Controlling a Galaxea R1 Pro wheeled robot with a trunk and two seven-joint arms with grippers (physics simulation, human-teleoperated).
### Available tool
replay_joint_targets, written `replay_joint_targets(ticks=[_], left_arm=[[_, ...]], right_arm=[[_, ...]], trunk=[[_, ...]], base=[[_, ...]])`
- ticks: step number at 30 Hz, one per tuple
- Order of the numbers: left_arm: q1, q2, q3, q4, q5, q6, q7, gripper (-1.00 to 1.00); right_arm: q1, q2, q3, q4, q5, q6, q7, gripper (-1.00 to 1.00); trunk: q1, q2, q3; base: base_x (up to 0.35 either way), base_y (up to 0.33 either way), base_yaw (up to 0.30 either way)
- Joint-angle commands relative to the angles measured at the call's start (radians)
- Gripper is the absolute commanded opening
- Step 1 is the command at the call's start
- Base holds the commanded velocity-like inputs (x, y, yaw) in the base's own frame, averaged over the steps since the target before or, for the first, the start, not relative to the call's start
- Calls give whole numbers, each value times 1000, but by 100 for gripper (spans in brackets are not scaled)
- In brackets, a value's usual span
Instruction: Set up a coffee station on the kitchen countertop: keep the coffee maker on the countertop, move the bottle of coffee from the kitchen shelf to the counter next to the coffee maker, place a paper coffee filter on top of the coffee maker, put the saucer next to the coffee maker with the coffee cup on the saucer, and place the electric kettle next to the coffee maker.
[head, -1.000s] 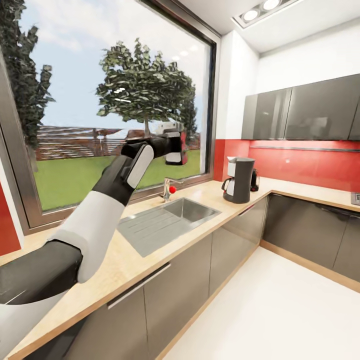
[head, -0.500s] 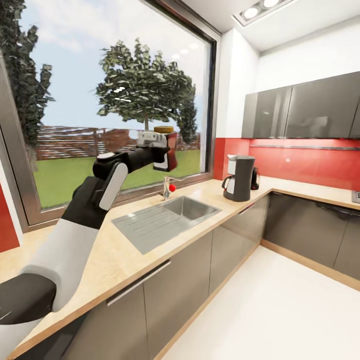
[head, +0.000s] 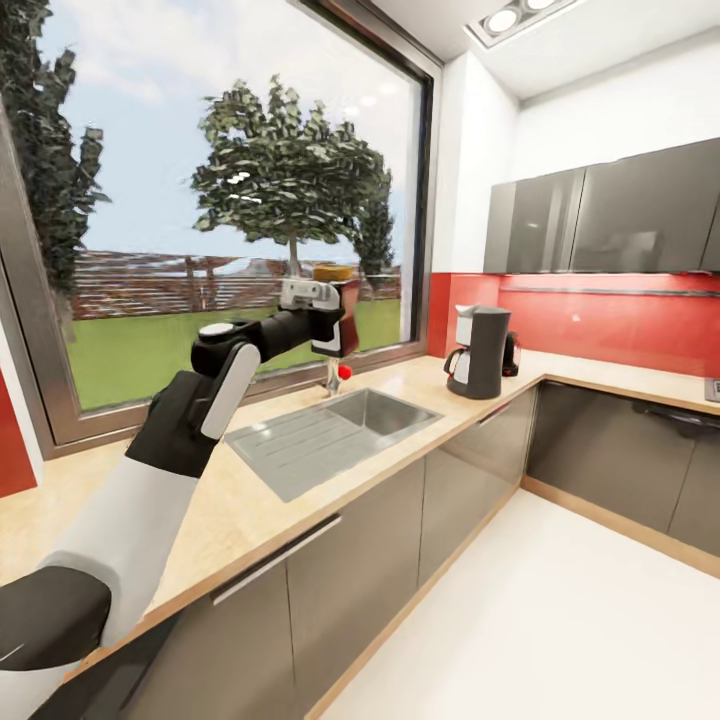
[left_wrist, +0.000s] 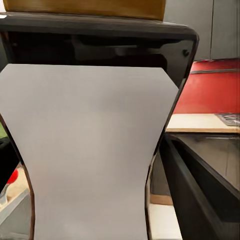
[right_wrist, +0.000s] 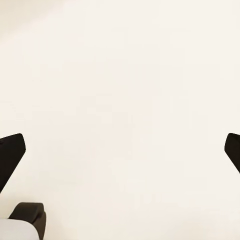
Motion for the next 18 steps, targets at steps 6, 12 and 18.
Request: replay_joint_targets(ticks=[6,12,18], left_arm=[[38,0,1,-27,-2,4,8,-100],[90,0,0,-81,0,3,84,-100],[177,0,1,-194,0,4,109,-100]], right_arm=[[0,0,1,1,-2,-3,4,100],[0,0,1,1,-2,-3,4,100],[0,0,2,1,-2,-3,4,100]], trunk=[[23,-43,-20],[46,-85,-39],[69,-127,-58]], base=[[0,0,0],[0,0,0],[0,0,0]])
